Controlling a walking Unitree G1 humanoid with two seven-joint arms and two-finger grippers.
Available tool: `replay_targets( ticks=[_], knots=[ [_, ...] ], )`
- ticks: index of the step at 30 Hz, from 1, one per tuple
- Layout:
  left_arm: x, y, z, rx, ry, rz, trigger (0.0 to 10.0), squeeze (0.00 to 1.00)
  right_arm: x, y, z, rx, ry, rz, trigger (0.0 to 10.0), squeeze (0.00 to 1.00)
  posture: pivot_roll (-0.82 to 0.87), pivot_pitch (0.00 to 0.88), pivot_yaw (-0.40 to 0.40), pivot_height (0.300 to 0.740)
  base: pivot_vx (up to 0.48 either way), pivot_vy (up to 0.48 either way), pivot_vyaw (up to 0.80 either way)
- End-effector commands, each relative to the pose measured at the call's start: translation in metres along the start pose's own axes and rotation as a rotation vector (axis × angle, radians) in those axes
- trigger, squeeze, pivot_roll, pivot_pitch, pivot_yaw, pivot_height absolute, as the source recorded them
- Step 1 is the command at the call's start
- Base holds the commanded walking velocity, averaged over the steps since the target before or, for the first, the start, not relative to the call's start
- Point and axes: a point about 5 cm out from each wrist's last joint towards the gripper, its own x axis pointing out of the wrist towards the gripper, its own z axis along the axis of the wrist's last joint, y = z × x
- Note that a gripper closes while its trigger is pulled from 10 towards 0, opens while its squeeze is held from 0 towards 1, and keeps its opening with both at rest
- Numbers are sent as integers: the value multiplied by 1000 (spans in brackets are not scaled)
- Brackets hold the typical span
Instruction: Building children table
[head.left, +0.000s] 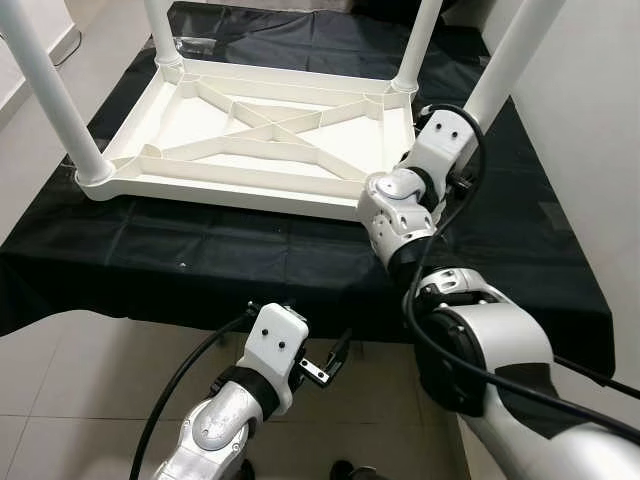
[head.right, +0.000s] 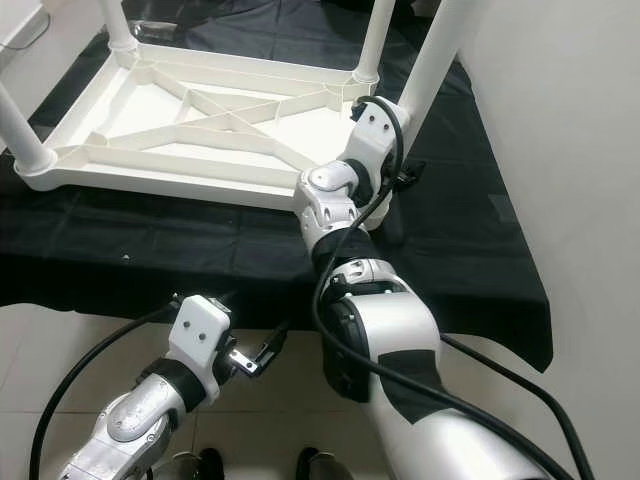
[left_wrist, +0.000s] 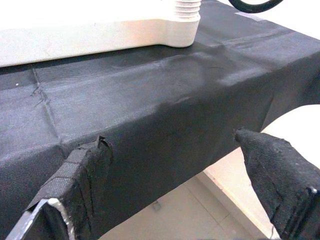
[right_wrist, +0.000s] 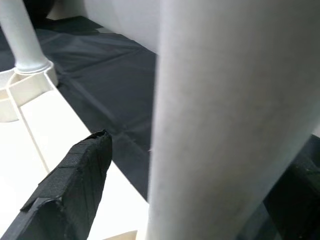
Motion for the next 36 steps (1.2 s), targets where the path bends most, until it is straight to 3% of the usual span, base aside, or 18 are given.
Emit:
replay_targets(
  ticks=[1, 6, 7, 17, 36],
  knots=[
    [-1, -3, -7, -5, 26, -12, 10000, 0, -1, -2, -6, 8, 11, -5, 10000, 1000, 115, 227, -81, 740, 0, 0, 0],
    [0, -2, -7, -4, 26, -11, 10000, 0, -4, 0, -7, 10, 19, 3, 10000, 1000, 116, 227, -80, 740, 0, 0, 0],
    [0, -2, -7, -4, 25, -11, 10000, 0, -6, 1, -8, 15, 25, 12, 10000, 0, 118, 226, -80, 740, 0, 0, 0],
    [3, 2, -12, 5, 33, -2, 10000, 0, -10, -3, -17, -29, -6, 84, 10000, 0, 113, 203, -76, 740, 0, 0, 0],
    [6, 10, -18, 19, 36, 15, 10000, 0, -21, -15, -38, -79, 57, 198, 10000, 0, 103, 168, -75, 740, 0, 0, 0]
  ],
)
